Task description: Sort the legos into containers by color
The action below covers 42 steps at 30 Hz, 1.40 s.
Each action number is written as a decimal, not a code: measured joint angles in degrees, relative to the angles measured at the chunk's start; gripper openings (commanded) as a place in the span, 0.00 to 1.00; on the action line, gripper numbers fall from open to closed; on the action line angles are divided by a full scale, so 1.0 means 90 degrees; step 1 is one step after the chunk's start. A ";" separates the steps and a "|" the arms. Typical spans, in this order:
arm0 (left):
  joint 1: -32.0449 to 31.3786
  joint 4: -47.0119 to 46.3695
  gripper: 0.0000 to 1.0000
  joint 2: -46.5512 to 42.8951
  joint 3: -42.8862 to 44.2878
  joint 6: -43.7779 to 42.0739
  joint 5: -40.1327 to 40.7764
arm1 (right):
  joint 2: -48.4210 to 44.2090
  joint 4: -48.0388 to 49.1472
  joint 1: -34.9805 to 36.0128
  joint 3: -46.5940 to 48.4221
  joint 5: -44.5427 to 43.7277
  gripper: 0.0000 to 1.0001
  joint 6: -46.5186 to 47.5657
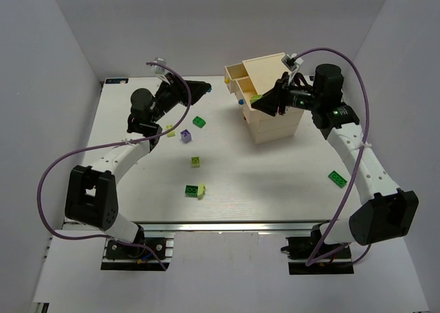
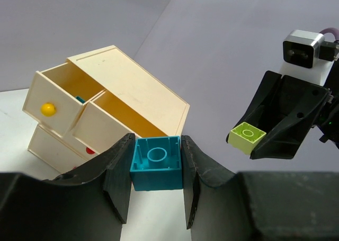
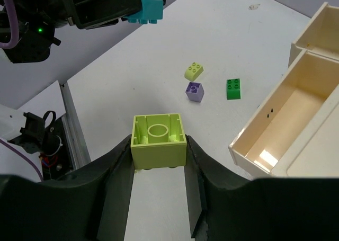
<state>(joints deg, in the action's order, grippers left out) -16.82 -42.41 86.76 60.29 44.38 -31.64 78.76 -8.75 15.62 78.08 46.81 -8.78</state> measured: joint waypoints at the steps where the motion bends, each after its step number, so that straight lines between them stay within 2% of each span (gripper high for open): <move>1: 0.0000 0.0019 0.00 -0.0002 0.0000 -0.0012 -0.0022 | -0.0005 0.0005 -0.0036 -0.0029 0.0024 0.00 -0.0002; 20: 0.0002 0.0192 0.00 -0.0019 -0.0002 -0.0097 -0.0253 | -0.0260 0.0430 -0.0571 -0.0583 0.0556 0.00 0.0002; 34: 0.0002 0.0199 0.00 0.0002 0.0002 -0.0097 -0.0352 | -0.0350 0.0539 -0.0687 -0.0852 0.0869 0.00 0.0046; 38: 0.0002 0.0340 0.00 0.0141 0.0192 -0.0172 -0.0340 | -0.0357 0.0544 -0.0697 -0.0865 0.0889 0.00 0.0056; 42: -0.0027 0.0913 0.00 0.0495 0.0843 -0.0527 -0.0204 | -0.0376 0.0559 -0.0699 -0.0882 0.0896 0.00 0.0102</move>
<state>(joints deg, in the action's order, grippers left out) -17.06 -34.20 91.22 67.88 39.64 -33.47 75.37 -3.73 9.32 70.15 54.87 -7.86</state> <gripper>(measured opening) 0.469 0.437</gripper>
